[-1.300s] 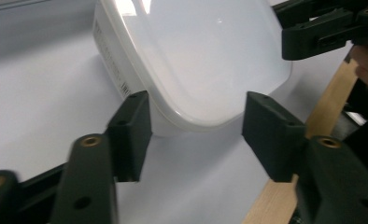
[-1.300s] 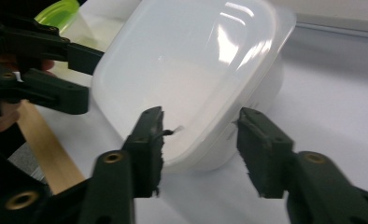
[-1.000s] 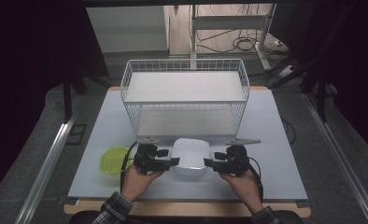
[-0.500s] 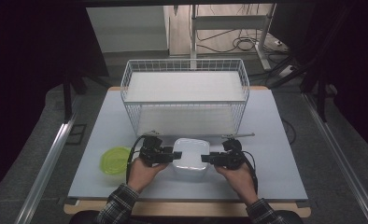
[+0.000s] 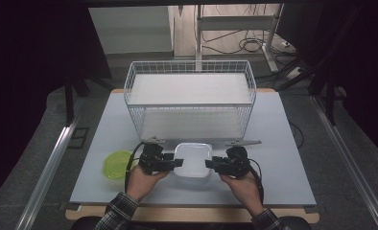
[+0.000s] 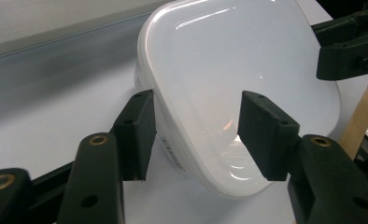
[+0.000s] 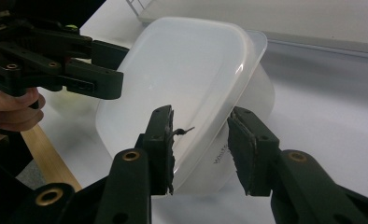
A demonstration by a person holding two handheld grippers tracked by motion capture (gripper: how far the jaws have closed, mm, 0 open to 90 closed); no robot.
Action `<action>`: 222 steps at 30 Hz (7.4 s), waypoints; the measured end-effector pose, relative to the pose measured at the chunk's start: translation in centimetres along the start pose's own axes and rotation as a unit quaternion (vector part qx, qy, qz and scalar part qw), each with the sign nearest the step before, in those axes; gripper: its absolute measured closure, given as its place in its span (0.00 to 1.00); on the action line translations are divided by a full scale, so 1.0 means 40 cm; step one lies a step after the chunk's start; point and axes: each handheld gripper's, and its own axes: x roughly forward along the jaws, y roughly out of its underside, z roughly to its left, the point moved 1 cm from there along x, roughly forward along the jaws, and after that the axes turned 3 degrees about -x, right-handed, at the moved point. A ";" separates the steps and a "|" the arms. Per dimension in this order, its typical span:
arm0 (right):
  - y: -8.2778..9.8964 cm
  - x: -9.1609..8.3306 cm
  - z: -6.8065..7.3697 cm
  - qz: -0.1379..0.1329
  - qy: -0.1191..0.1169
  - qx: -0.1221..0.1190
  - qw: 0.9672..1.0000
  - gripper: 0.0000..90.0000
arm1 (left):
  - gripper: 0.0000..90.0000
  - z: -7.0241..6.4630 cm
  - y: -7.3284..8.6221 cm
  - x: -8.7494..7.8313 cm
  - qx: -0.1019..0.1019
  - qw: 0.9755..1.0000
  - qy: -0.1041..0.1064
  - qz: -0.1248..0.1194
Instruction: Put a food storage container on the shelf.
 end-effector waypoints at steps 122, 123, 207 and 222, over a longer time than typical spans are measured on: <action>-0.480 -0.122 0.007 -0.149 0.038 -0.035 0.988 0.69 | 0.64 -0.048 -0.432 -0.226 0.050 0.983 -0.052 -0.170; -0.484 -0.119 0.007 -0.148 0.040 -0.037 0.987 0.68 | 0.63 -0.048 -0.434 -0.225 0.053 0.983 -0.054 -0.169; -0.137 -0.081 0.016 -0.093 0.013 -0.159 0.983 0.28 | 0.28 -0.060 -0.038 -0.164 0.129 0.983 -0.031 -0.130; -0.010 -0.055 0.010 -0.069 0.029 -0.179 0.981 0.07 | 0.04 -0.062 0.115 -0.126 0.150 0.979 -0.068 -0.120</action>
